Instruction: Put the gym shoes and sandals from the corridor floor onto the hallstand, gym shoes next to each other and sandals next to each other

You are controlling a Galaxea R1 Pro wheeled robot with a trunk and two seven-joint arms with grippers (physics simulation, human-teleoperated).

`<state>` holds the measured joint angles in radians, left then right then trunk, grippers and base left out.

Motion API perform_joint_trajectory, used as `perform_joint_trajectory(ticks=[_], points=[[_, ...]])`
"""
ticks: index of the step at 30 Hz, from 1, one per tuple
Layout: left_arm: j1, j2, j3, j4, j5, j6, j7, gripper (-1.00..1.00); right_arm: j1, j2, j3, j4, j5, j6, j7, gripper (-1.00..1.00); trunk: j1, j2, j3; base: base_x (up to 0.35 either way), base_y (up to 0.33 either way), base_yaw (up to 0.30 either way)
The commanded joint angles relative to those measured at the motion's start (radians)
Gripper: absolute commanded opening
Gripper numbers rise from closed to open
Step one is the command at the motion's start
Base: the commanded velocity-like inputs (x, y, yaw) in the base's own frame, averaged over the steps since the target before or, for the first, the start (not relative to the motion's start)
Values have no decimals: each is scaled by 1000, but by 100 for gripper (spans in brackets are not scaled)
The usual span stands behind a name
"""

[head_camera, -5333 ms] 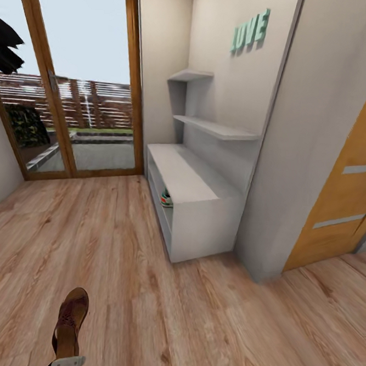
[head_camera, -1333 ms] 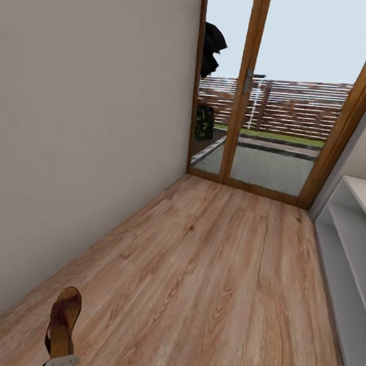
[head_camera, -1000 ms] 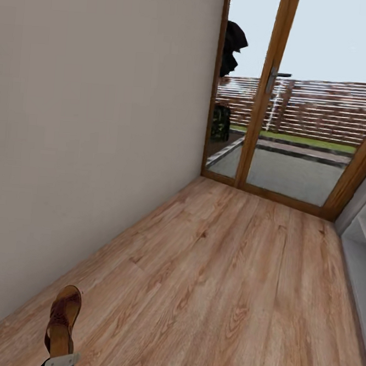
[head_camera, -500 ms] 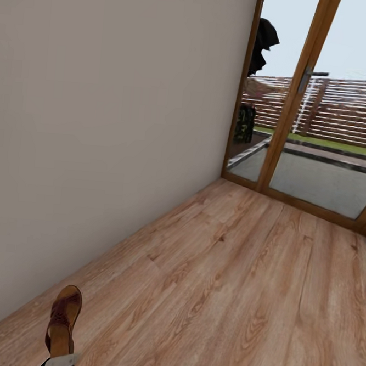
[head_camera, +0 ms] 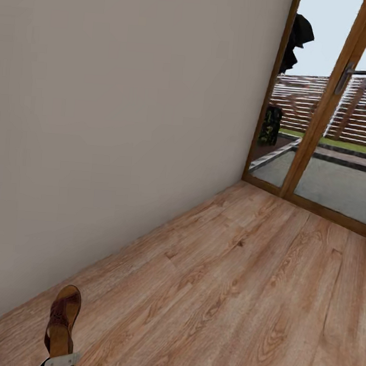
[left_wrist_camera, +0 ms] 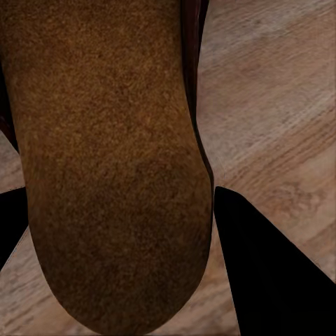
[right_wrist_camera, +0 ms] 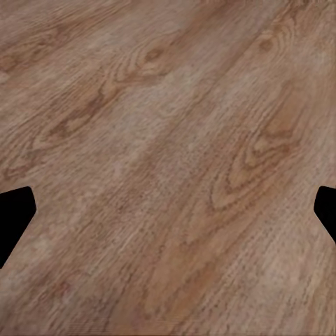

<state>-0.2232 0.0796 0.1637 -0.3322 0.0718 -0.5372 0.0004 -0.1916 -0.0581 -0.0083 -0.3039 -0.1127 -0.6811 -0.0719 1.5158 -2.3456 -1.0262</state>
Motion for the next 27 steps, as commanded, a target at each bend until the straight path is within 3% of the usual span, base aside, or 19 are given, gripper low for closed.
perform_joint_trajectory(ticks=[1, 27], points=[[-1, 0, -3, 1, 5, -3, 1, -100, 0, 0, 2, 0, -7, -3, 1, 100, 0, 0, -1, 0, 0, 258], [-1, 0, -7, 1, 3, -1, 1, -100, 0, 0, 2, 0, -7, -3, 1, 100, 0, 0, -19, 0, 0, 258]])
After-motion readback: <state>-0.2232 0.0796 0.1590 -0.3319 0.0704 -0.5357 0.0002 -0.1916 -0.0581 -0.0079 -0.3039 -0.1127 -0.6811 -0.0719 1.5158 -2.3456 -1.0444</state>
